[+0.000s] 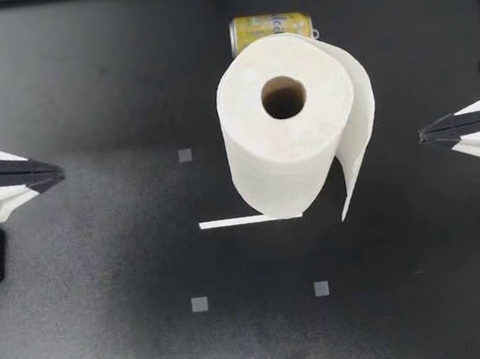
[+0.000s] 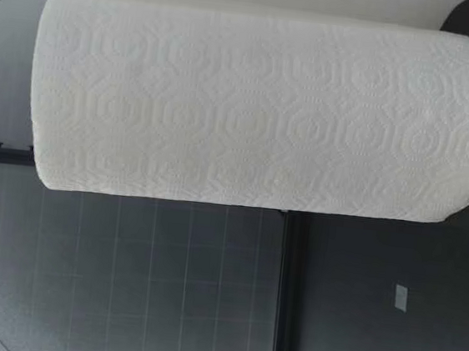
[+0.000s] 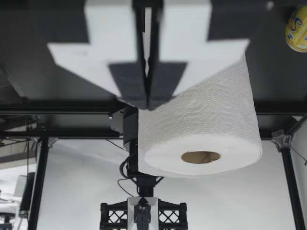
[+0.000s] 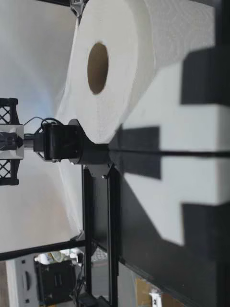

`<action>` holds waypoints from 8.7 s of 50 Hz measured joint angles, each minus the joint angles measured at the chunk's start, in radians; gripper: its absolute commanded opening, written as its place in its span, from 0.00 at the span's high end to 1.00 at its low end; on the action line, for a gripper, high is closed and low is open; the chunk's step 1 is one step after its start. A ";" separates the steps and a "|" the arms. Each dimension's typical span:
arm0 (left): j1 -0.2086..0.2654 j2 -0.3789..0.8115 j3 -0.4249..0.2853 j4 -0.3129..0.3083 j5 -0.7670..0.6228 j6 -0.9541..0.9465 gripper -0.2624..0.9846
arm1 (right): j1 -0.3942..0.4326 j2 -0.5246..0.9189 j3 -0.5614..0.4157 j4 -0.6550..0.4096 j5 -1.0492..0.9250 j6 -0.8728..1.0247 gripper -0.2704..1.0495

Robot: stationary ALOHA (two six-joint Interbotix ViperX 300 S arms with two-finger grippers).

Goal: Pick up a piece of paper towel and place it on the spilled liquid.

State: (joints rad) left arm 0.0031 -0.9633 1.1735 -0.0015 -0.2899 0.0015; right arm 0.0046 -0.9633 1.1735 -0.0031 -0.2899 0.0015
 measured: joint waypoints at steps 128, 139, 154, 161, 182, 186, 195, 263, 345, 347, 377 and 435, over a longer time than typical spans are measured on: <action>0.132 0.784 -0.578 -0.008 0.101 0.054 0.73 | 0.742 1.169 -0.821 -1.180 2.118 1.919 0.23; 0.132 0.779 -0.572 -0.015 0.101 0.054 0.73 | 0.701 1.193 -0.784 -1.180 2.114 2.111 0.24; 0.132 0.779 -0.569 -0.014 0.101 0.054 0.73 | 0.629 1.221 -0.782 -1.178 2.094 2.161 0.24; 0.132 0.779 -0.569 -0.017 0.101 0.054 0.73 | 0.606 1.221 -0.773 -1.177 2.091 2.160 0.24; 0.132 0.779 -0.560 -0.021 0.100 0.052 0.73 | 0.535 1.187 -0.696 -1.161 2.092 2.163 0.24; 0.132 0.779 -0.558 -0.025 0.100 0.052 0.73 | 0.522 1.181 -0.687 -1.169 2.092 2.161 0.24; 0.132 0.781 -0.558 -0.035 0.100 0.052 0.73 | 0.497 1.180 -0.670 -1.190 2.089 2.161 0.31; 0.143 0.781 -0.518 -0.144 0.089 0.052 0.73 | 0.581 1.043 -0.357 -0.822 1.853 2.332 0.89; 0.132 0.772 -0.571 -0.097 -0.023 0.061 0.73 | -0.420 0.660 -0.064 -1.529 0.885 2.052 0.89; 0.133 0.772 -0.571 -0.095 -0.031 0.061 0.73 | -0.459 0.675 -0.072 -1.529 0.848 2.023 0.89; 0.132 0.719 -0.571 -0.083 -0.052 0.060 0.73 | -0.707 1.022 -0.321 -1.536 0.558 1.740 0.89; 0.132 0.706 -0.552 -0.077 -0.051 0.061 0.73 | -0.719 1.086 -0.400 -1.476 0.735 1.680 0.29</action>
State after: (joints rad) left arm 0.1350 -0.2577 0.6213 -0.0782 -0.3405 0.0629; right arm -0.7148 0.1227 0.7731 -1.4788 0.4449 1.6812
